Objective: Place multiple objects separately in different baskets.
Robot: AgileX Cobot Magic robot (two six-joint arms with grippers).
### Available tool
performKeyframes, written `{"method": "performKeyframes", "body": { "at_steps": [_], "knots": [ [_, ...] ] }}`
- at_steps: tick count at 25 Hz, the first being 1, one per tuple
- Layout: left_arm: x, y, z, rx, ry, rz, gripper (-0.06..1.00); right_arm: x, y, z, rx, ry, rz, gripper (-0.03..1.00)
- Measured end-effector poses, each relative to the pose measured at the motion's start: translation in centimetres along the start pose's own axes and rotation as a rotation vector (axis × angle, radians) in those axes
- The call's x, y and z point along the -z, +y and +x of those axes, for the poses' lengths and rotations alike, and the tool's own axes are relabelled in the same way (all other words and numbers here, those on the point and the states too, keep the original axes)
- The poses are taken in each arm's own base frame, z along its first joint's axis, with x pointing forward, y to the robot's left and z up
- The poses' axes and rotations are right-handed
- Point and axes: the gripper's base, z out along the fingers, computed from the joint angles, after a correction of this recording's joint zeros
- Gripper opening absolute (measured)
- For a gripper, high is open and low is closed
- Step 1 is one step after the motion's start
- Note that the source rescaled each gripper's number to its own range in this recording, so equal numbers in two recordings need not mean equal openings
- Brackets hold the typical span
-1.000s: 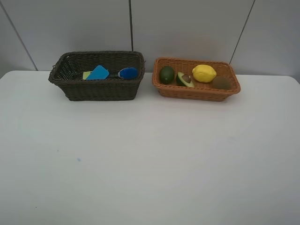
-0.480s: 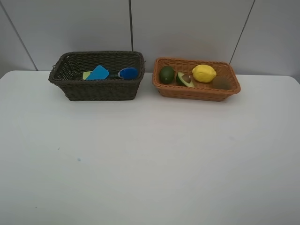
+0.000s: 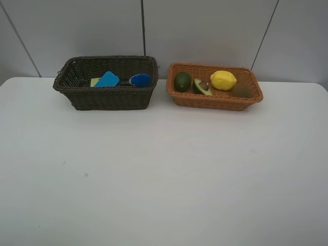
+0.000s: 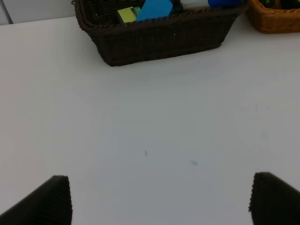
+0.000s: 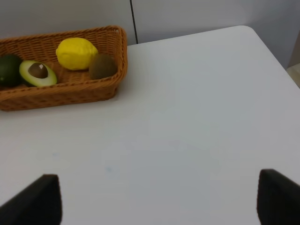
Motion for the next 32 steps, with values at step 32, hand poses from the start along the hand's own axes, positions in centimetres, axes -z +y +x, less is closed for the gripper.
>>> {"method": "performKeyframes", "body": {
  "at_steps": [32],
  "knots": [
    [0.0,0.0,0.0,0.0,0.0,0.0,1.0,0.0,-0.01,0.01,0.005,0.001,-0.011,0.98]
  ]
}}
